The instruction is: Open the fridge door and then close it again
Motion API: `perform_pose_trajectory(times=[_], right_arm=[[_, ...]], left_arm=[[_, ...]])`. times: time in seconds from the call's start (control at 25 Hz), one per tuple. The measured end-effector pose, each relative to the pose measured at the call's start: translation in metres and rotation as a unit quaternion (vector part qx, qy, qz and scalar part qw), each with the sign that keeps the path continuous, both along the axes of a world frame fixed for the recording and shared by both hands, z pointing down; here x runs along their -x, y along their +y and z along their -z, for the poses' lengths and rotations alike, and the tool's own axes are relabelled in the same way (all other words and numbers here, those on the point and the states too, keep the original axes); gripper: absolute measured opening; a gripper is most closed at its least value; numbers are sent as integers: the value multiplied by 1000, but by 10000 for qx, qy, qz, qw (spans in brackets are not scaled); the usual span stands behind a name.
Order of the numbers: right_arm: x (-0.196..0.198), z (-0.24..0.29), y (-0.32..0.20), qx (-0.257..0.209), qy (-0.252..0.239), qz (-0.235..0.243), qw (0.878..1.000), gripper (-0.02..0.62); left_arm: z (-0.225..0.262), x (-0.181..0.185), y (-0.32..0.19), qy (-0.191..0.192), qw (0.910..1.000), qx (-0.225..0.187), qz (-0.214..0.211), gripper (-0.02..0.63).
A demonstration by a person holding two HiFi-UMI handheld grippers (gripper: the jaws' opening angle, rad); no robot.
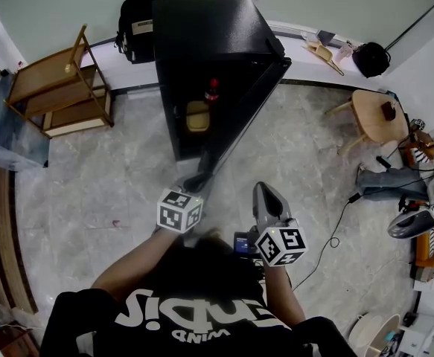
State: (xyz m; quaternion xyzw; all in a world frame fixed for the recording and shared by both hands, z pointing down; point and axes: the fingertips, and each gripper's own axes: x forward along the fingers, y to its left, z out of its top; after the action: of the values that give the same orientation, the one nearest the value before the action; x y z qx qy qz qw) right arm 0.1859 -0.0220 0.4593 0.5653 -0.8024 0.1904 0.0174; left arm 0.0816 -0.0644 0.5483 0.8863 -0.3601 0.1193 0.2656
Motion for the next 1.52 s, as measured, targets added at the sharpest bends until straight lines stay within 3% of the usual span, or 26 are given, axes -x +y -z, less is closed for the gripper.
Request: perform_pose_trajectory(times=[1.04,1.52], right_arm=[[6,-1,-10,4,-36,51,10000,-3],[14,-1,-27,-11,-34,139,9999,-3]], left_arm=[[0,-5,5,26,10000,3,-70,44],[-1,18,-15,-23,9999,-53,113,52]])
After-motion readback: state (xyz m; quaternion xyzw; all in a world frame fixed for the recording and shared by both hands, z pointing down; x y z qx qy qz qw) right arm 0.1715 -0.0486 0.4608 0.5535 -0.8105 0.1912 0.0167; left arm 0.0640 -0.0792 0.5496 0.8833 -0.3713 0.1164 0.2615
